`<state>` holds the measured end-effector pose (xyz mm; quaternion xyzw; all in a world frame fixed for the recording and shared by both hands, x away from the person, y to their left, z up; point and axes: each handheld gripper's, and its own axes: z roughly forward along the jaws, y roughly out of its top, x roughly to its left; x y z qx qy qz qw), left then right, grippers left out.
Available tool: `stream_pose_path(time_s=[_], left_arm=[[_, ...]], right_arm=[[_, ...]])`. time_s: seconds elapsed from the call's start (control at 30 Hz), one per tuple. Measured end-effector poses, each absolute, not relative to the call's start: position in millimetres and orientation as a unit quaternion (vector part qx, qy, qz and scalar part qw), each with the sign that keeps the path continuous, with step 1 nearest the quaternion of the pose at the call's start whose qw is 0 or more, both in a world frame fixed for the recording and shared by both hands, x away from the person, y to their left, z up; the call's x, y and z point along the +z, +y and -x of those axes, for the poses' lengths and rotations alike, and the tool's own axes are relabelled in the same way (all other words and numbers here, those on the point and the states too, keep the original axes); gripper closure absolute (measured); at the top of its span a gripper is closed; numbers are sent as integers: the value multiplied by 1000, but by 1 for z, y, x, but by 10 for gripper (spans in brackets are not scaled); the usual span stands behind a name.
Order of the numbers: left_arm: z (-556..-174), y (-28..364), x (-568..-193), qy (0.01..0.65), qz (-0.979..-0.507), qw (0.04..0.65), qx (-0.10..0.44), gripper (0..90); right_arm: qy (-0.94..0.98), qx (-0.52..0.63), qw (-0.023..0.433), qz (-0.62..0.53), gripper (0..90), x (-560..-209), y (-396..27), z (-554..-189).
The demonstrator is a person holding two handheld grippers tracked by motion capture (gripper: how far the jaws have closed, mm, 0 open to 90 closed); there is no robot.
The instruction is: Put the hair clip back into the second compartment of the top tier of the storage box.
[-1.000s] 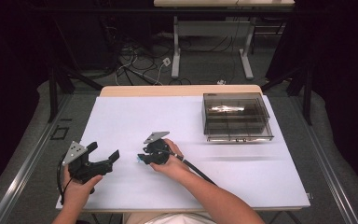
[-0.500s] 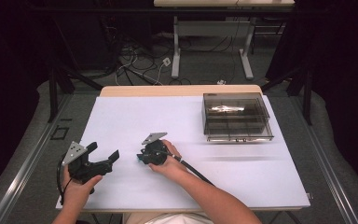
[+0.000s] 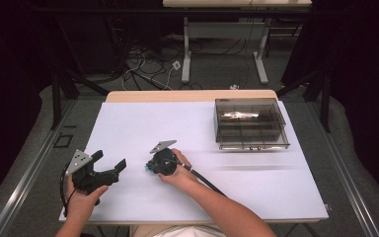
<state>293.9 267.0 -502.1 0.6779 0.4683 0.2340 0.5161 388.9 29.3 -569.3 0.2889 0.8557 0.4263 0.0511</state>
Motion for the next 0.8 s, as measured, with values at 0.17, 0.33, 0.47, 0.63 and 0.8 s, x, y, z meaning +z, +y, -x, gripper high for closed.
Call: stream_pose_path(time_s=[0.17, 0.33, 0.47, 0.63, 0.8], left_arm=[[-294, 267, -502, 469, -678, 516, 234, 30], [-294, 267, -502, 469, -678, 516, 234, 30], [-294, 267, -502, 469, -678, 516, 234, 30], [-294, 267, -502, 469, -678, 516, 234, 31], [-294, 267, -503, 470, -678, 516, 233, 31]], right_arm=[[854, 432, 49, -285, 878, -567, 28, -390], [851, 435, 40, -292, 888, -565, 27, -388], [848, 433, 40, -301, 890, -563, 28, -384], [849, 436, 46, -296, 891, -561, 27, -382], [844, 440, 49, -302, 891, -560, 26, -379]])
